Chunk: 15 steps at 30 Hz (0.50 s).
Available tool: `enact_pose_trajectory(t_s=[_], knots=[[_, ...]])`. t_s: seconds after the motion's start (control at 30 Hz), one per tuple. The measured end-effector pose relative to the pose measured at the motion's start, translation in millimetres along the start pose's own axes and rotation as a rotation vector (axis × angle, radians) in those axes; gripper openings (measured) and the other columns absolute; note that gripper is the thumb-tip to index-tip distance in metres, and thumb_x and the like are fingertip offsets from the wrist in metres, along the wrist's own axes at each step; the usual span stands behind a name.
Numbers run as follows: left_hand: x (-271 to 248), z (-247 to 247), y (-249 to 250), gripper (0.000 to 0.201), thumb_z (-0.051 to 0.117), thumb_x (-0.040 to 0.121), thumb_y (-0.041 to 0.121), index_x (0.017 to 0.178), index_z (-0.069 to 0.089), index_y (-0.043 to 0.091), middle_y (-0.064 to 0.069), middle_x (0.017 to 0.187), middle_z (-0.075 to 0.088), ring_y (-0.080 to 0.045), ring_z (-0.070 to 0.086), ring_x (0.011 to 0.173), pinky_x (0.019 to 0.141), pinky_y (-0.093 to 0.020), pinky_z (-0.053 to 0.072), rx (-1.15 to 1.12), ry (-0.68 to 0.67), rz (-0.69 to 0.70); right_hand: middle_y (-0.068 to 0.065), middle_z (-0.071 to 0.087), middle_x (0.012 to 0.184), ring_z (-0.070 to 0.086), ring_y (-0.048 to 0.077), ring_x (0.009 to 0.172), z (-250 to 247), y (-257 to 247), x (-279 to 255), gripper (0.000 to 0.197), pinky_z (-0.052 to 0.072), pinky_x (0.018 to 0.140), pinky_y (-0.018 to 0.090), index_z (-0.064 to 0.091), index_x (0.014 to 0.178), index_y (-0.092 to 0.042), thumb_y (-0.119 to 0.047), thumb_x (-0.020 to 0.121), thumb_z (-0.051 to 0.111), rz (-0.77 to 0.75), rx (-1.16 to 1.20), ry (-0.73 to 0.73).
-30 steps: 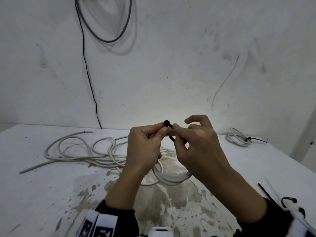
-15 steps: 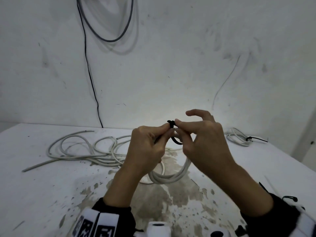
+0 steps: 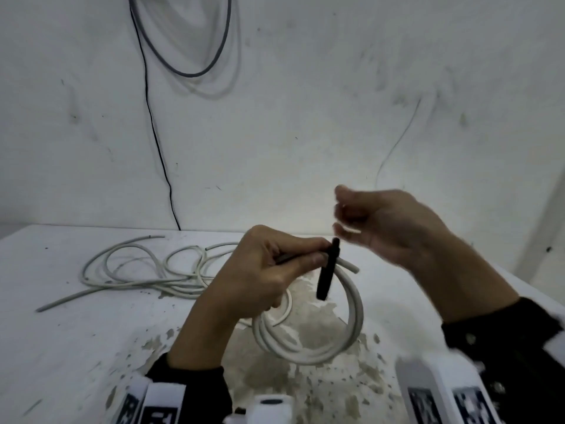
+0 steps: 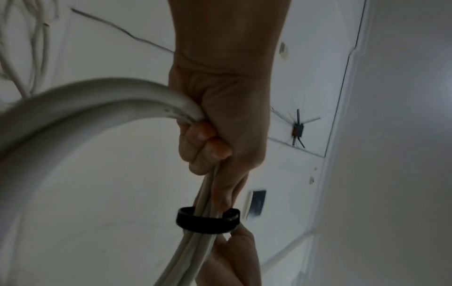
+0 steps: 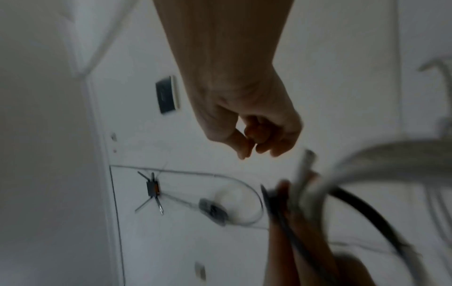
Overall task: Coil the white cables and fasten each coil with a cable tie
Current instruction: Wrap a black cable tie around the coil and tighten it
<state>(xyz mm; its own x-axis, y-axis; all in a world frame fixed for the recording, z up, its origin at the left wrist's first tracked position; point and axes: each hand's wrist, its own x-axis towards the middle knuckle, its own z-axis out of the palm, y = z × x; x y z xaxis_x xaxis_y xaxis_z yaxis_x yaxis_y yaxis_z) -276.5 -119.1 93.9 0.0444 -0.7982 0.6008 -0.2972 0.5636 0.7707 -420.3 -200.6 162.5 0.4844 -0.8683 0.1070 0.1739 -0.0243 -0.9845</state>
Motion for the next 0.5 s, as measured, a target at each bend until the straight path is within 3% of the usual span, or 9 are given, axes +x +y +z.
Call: enact_pose_trajectory(t_s=[0.07,0.13,0.17,0.23,0.27,0.33,0.5], knots=[[-2,2,7,0.020,0.073,0.078,0.017,0.092,0.075,0.032,0.003,0.086,0.076,-0.032,0.062,0.047,0.046,-0.038,0.055,0.026,-0.046,0.021,-0.002,0.058,0.062,0.058,0.011,0.064,-13,-14,0,0.012,0.051,0.048,0.021,0.062,0.067,-0.010,-0.014,0.077,0.068,-0.139,-0.045,0.081],[-3,-1,15,0.022,0.072,0.076,0.022,0.092,0.074,0.037,0.003,0.085,0.076,-0.045,0.065,0.056,0.055,-0.054,0.057,0.010,-0.015,0.065,-0.009,0.065,0.066,0.064,0.007,0.067,-22,-24,-7,0.017,0.048,0.048,0.020,0.063,0.068,-0.014,-0.030,0.071,0.068,-0.234,-0.275,-0.021],[-3,-4,19,0.022,0.073,0.076,0.021,0.092,0.074,0.036,0.002,0.080,0.076,-0.040,0.063,0.049,0.049,-0.046,0.057,-0.001,0.009,0.079,-0.009,0.068,0.069,0.065,0.006,0.069,-22,-26,-13,0.021,0.048,0.049,0.020,0.066,0.069,-0.014,-0.035,0.066,0.068,-0.251,-0.386,-0.117],[-4,-9,23,0.018,0.070,0.078,0.019,0.091,0.075,0.031,0.004,0.065,0.074,-0.016,0.047,0.031,0.036,-0.018,0.040,0.011,0.028,0.108,-0.001,0.071,0.073,0.065,0.008,0.071,-17,-24,-24,0.026,0.048,0.051,0.020,0.072,0.070,-0.013,-0.037,0.061,0.068,-0.250,-0.531,-0.291],[-5,-10,26,0.018,0.068,0.078,0.019,0.090,0.075,0.031,0.001,0.062,0.073,-0.010,0.041,0.028,0.036,-0.013,0.034,0.024,0.021,0.119,0.006,0.071,0.074,0.065,0.009,0.070,-14,-22,-27,0.026,0.048,0.052,0.021,0.074,0.070,-0.012,-0.035,0.060,0.071,-0.250,-0.558,-0.341],[-6,-10,30,0.017,0.068,0.077,0.023,0.087,0.075,0.034,-0.006,0.062,0.073,-0.008,0.038,0.027,0.035,-0.011,0.031,0.040,0.011,0.120,0.015,0.070,0.074,0.062,0.008,0.065,-11,-19,-29,0.021,0.048,0.052,0.021,0.075,0.069,-0.008,-0.028,0.064,0.079,-0.265,-0.554,-0.361],[-6,-11,33,0.021,0.063,0.073,0.026,0.085,0.075,0.040,-0.024,0.054,0.060,-0.013,0.033,0.028,0.034,-0.012,0.029,0.096,0.036,0.100,0.008,0.070,0.067,0.062,0.007,0.061,-6,-17,-29,0.023,0.049,0.055,0.020,0.074,0.069,-0.006,-0.027,0.062,0.078,-0.324,-0.570,-0.340]])
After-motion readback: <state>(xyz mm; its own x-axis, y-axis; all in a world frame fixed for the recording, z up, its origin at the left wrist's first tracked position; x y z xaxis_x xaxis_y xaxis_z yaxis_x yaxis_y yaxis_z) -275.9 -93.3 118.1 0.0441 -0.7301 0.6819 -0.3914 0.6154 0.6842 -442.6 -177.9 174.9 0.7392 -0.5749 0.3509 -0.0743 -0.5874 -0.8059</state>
